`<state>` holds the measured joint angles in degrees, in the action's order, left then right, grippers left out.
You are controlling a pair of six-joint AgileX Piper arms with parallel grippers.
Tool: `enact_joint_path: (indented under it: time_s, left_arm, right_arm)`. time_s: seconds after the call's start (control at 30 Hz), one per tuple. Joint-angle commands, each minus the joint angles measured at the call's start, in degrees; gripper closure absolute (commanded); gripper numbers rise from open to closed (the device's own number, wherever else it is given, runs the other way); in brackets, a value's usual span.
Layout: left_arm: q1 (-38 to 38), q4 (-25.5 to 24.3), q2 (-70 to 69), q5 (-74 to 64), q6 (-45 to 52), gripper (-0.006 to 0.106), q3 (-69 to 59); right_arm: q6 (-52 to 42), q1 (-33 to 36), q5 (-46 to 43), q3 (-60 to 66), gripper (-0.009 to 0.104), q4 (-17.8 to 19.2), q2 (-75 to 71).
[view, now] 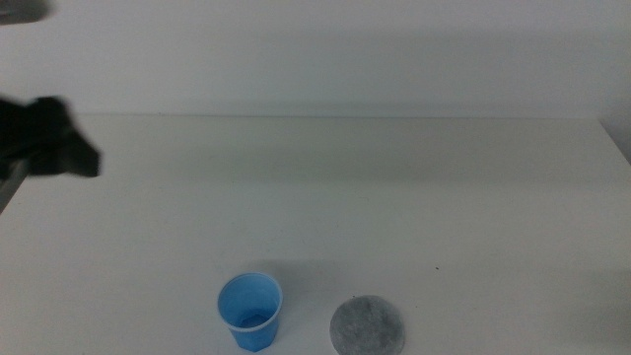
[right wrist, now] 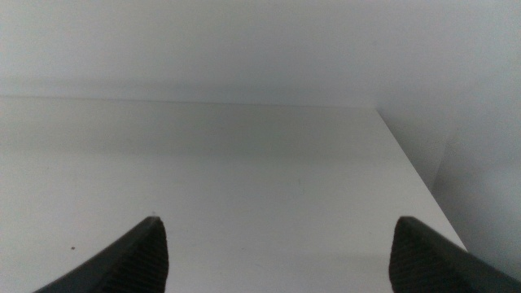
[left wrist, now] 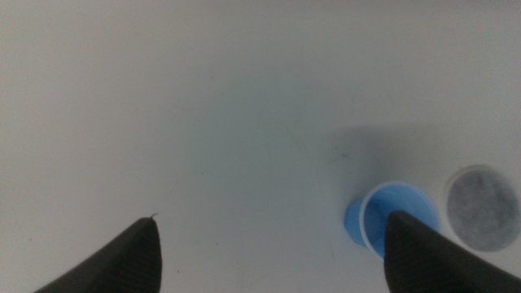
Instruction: Place an empty cup on a cup mat.
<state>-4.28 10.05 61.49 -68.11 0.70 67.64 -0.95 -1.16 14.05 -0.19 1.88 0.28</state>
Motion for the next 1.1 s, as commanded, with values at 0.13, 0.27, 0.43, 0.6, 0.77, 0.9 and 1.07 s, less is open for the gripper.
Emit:
enact_joint_path:
  time_s: [0.13, 0.27, 0.43, 0.6, 0.77, 0.9, 1.07]
  left_arm:
    - [-14.80, -9.38, 16.66, -1.86, -12.55, 0.007, 7.96]
    - [-21.08, -10.05, 24.22, -1.86, -16.70, 0.007, 7.99]
    - [-24.61, -9.42, 31.45, -1.86, -16.70, 0.007, 7.88]
    - [-25.25, -8.11, 36.55, -1.86, -15.15, 0.007, 5.67]
    - [-25.25, -6.71, 39.22, -1.61, -12.76, 0.007, 4.10]
    - [-25.25, -6.07, 40.32, 2.72, -10.68, 0.008, 1.40]
    - [-25.25, -5.42, 41.82, 3.46, -9.99, 0.029, 0.23]
  right_arm:
    - [-0.23, 0.12, -0.38, 0.19, 0.002, 0.31, -0.28]
    - [-0.23, 0.12, -0.38, 0.19, 0.002, 0.31, -0.28]
    - [-0.23, 0.12, -0.38, 0.19, 0.002, 0.31, -0.28]
    - [-0.23, 0.12, -0.38, 0.19, 0.002, 0.31, -0.28]
    - [-0.23, 0.12, -0.38, 0.19, 0.002, 0.31, -0.28]
    - [-0.23, 0.12, -0.38, 0.19, 0.002, 0.31, -0.28]
    - [-0.23, 0.12, -0.38, 0.19, 0.002, 0.31, -0.28]
